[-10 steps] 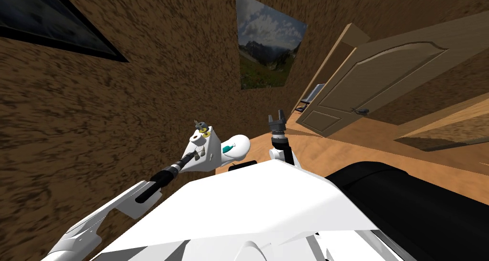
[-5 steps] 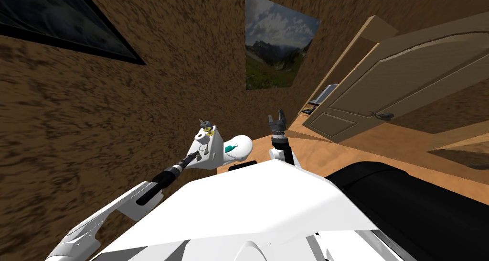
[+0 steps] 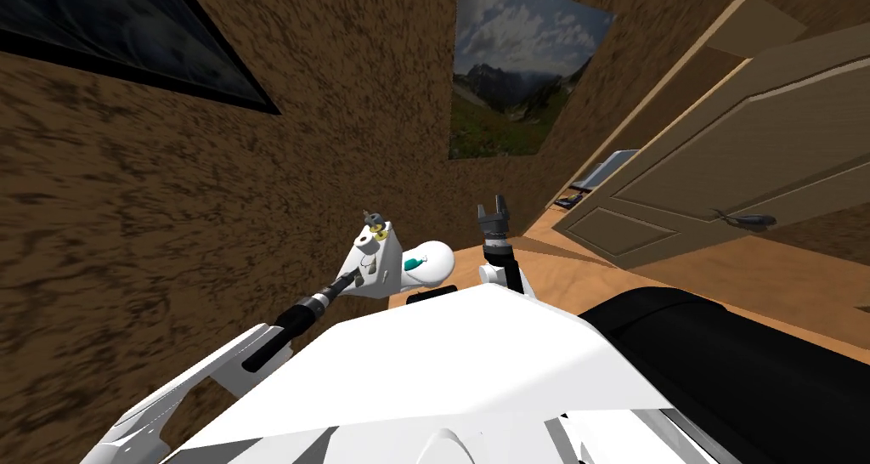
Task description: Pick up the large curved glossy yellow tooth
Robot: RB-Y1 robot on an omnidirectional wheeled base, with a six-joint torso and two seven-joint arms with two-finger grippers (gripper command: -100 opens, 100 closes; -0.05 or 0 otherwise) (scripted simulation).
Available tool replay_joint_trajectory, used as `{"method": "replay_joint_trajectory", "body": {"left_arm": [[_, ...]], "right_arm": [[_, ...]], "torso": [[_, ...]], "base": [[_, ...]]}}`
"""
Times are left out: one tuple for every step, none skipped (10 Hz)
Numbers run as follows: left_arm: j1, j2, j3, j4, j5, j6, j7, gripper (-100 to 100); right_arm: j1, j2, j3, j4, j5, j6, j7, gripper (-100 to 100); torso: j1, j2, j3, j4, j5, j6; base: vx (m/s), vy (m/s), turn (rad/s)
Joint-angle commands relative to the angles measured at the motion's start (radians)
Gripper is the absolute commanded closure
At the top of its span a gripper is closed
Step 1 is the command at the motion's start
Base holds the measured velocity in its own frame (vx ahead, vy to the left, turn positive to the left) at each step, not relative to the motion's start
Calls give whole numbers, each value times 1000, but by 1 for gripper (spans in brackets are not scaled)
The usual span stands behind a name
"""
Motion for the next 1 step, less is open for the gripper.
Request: {"method": "replay_joint_trajectory", "body": {"left_arm": [[0, 0, 0, 0, 0, 0, 0, 0]], "right_arm": [[0, 0, 0, 0, 0, 0, 0, 0]], "torso": [[0, 0, 0, 0, 0, 0]], "base": [[-6, -2, 0]]}}
